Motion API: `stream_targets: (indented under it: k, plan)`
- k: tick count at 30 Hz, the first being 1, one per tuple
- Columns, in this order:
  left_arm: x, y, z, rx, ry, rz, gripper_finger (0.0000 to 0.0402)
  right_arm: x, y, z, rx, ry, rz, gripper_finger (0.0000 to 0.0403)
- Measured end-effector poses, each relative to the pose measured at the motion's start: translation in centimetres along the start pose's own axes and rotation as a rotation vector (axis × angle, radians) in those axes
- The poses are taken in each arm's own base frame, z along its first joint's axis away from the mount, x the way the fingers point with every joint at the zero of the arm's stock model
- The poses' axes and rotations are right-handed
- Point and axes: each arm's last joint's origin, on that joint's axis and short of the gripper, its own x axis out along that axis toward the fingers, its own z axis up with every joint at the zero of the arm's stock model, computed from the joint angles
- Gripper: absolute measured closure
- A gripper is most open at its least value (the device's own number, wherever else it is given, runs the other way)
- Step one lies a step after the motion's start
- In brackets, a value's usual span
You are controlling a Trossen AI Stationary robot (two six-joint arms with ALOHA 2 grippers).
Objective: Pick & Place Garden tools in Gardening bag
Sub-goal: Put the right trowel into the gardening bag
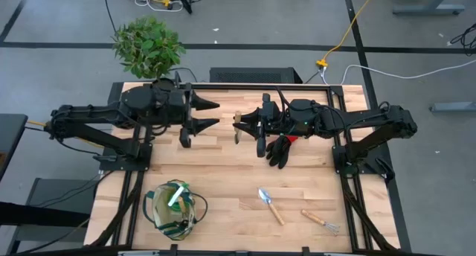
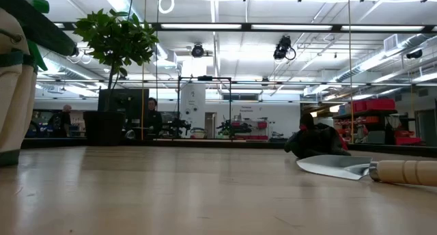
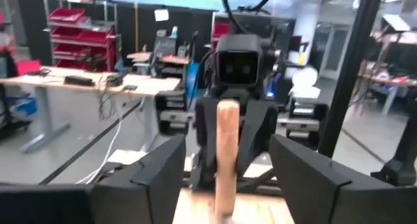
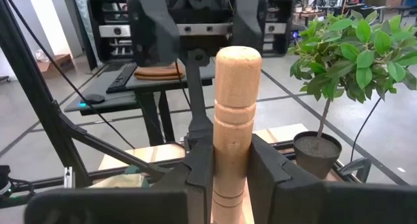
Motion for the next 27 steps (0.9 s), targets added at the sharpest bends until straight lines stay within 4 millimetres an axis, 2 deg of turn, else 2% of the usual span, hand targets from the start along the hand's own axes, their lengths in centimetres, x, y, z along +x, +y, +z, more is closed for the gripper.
stream_targets:
  k: [7,27]
  plan:
    - [1.2,0.3,-0.6,-0.021,0.007,-0.04,0.0139,0.0,0.0,0.0,0.0,0.002,0.0,0.0346]
    - [4.2,0.6,-1.8,-0.047,-0.034,-0.065,0.014,0.1,-0.4,-0.2,0.003,0.018,-0.012,0.0346]
